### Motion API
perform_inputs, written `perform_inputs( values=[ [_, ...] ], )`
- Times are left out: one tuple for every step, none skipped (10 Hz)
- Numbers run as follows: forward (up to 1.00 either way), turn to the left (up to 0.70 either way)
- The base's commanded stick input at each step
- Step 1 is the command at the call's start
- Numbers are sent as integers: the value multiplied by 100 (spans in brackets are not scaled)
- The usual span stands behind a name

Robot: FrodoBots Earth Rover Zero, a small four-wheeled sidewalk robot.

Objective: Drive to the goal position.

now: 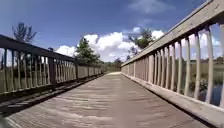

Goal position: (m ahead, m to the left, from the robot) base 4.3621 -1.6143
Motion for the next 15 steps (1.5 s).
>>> perform_inputs(
  values=[
    [50, 0],
    [50, 0],
    [50, 0],
    [50, 0],
    [50, 0],
    [50, 0],
    [50, 0],
    [50, 0],
    [50, 0],
    [50, 0],
    [50, 0],
    [50, 0],
    [50, 0],
    [50, 0],
    [50, 0]
  ],
)
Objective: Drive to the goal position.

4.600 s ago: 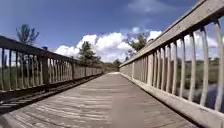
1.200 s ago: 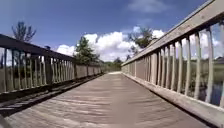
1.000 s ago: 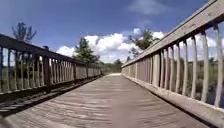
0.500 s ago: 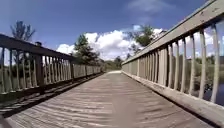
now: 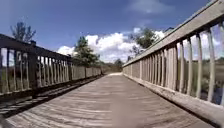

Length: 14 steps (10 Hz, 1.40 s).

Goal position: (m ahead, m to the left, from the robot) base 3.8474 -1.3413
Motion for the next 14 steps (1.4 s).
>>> perform_inputs(
  values=[
    [50, 0],
    [50, 0],
    [50, 0],
    [50, 0],
    [50, 0],
    [50, 0],
    [50, 0],
    [50, 0],
    [50, 0],
    [50, 0],
    [50, 0],
    [50, 0],
    [50, 0],
    [50, 0]
  ],
)
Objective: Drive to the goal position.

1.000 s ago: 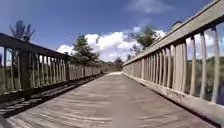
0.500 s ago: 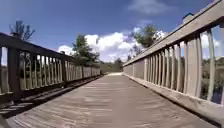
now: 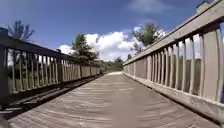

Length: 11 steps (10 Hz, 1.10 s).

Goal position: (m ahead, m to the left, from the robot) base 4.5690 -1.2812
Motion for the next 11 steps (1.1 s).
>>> perform_inputs(
  values=[
    [50, 3],
    [50, 25],
    [50, 50],
    [50, 50],
    [50, 0],
    [50, 0],
    [50, 0],
    [50, 0],
    [50, 0],
    [50, 0],
    [50, 0]
  ],
)
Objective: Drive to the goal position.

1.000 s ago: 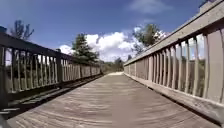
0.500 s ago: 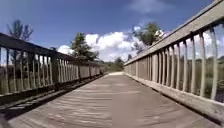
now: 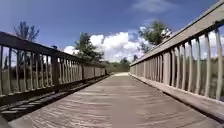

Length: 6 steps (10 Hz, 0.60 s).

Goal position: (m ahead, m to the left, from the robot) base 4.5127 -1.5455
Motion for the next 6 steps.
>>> perform_inputs(
  values=[
    [50, 0],
    [50, 0],
    [50, 0],
    [50, 0],
    [50, 0],
    [50, 0]
  ],
)
